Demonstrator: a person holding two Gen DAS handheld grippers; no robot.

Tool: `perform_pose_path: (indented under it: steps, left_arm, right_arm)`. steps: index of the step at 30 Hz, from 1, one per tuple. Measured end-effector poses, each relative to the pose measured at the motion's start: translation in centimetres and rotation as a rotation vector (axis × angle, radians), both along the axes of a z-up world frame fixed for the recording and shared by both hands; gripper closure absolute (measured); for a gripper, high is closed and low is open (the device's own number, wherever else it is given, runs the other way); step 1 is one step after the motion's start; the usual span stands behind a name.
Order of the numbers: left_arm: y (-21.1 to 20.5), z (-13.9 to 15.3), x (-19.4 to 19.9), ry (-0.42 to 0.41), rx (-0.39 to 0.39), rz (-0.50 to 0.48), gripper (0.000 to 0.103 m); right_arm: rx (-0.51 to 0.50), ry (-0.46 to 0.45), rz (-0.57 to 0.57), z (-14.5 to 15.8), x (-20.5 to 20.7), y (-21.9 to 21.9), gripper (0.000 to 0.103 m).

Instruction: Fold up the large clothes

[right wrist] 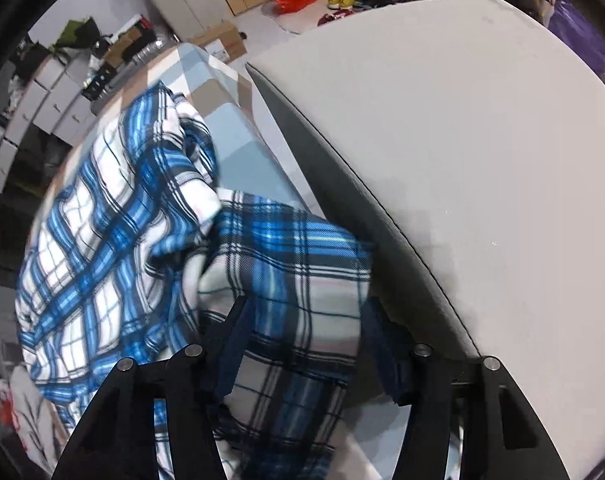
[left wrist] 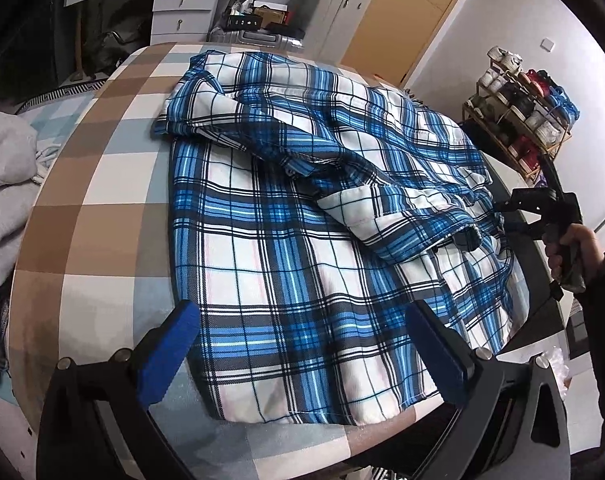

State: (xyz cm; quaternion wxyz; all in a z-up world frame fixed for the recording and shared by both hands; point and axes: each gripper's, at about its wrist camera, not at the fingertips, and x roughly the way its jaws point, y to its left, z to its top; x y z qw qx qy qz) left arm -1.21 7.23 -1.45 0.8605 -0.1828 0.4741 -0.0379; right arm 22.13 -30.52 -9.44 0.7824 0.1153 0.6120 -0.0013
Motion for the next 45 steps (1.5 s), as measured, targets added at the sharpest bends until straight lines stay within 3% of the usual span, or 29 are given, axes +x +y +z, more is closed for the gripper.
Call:
perform_pose_path:
  steps: [8,11,14,15,16,17,22,27,37,41,43,45]
  left_arm:
    - [-0.5,0.6,-0.1,-0.022,-0.016,-0.019,0.003]
    - [-0.5,0.8,-0.3,-0.028,-0.029,-0.025,0.003]
    - [-0.3,1.0,-0.4,-0.038,-0.043,-0.026,0.003]
    - [-0.3,1.1,-0.5,-0.040,-0.046,-0.027,0.003]
    - [-0.3,1.1,-0.5,-0.042,-0.049,-0.029,0.003]
    - [-0.3,1.2,-0.5,-0.045,-0.050,-0.028,0.003]
    - [-0.2,1.1,-0.4,-0.040,-0.068,-0.028,0.003]
    - [0.2,0.9,-0.3,-0.032,-0.054,-0.006,0.003]
    - [2.1,-0.7,0.1,0.035,-0.049,0.067,0.003]
    - [2.5,-0.9,0.0,0.061,0.007,0.077,0.003]
    - [3.1,-0.9,-0.1,0.076,0.056,0.083,0.003]
    - [4.0,-1.0,-0.2,0.093,0.092,0.102,0.003]
  right_arm:
    - [-0.072,-0.014,-0.080,-0.6,1.3,0.7,0.043]
    - [-0.066,-0.025,-0.080,-0.8,1.8,1.2,0.046]
    - [-0.109,-0.040,-0.081,-1.0,1.7,1.3,0.063]
    - [-0.105,-0.051,-0.085,-0.9,1.4,1.0,0.073]
    - [-0.089,-0.070,-0.096,-0.7,1.1,0.3,0.092]
    - [-0.040,-0.077,-0.089,-0.7,1.0,-0.3,0.098]
    - [0.047,-0.187,-0.003,0.9,-0.5,-0.2,0.099]
    - [0.229,-0.291,0.009,3.2,-1.9,-0.9,0.099]
    - [0.399,-0.388,-0.161,3.8,-9.7,-6.4,0.100]
    - [0.439,-0.318,-0.231,2.0,-11.2,-7.9,0.099]
    - [0.442,-0.232,-0.194,0.2,-10.9,-7.2,0.099]
    - [0.427,-0.208,-0.168,-0.4,-11.0,-6.7,0.099]
